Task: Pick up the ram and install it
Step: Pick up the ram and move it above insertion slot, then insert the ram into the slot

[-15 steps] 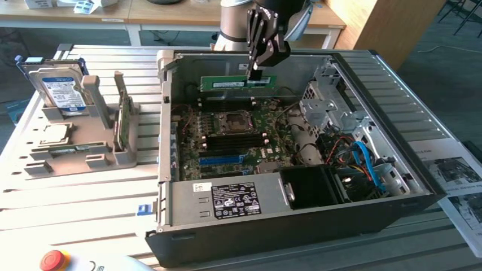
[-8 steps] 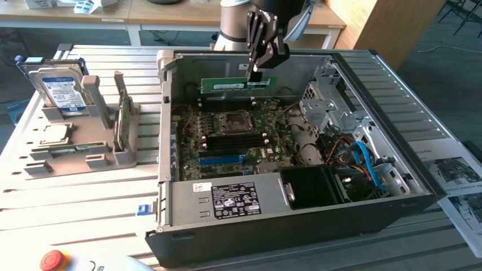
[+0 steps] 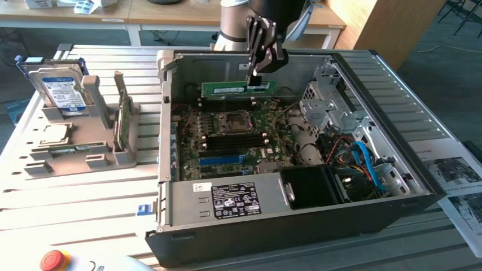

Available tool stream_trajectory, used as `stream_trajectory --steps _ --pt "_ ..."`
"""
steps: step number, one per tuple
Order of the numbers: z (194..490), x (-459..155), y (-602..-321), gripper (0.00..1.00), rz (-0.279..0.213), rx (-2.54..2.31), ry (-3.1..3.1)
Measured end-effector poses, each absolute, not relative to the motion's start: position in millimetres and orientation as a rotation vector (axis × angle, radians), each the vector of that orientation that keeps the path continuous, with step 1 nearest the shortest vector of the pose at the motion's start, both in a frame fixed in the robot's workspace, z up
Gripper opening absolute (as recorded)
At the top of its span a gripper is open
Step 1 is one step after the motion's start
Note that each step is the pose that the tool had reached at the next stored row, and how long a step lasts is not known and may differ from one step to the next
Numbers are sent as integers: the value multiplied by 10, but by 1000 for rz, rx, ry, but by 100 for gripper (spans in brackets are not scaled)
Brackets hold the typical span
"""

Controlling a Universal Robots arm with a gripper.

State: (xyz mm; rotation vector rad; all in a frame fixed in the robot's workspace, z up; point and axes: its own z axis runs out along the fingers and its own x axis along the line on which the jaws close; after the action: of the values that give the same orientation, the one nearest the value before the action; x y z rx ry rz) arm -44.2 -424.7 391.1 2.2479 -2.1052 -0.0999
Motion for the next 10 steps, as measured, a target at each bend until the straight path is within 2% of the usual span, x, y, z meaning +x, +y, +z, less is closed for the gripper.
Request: stream_trajectory --steps 10 --pt "3902 -442 -4247 12 -99 2248 -2106"
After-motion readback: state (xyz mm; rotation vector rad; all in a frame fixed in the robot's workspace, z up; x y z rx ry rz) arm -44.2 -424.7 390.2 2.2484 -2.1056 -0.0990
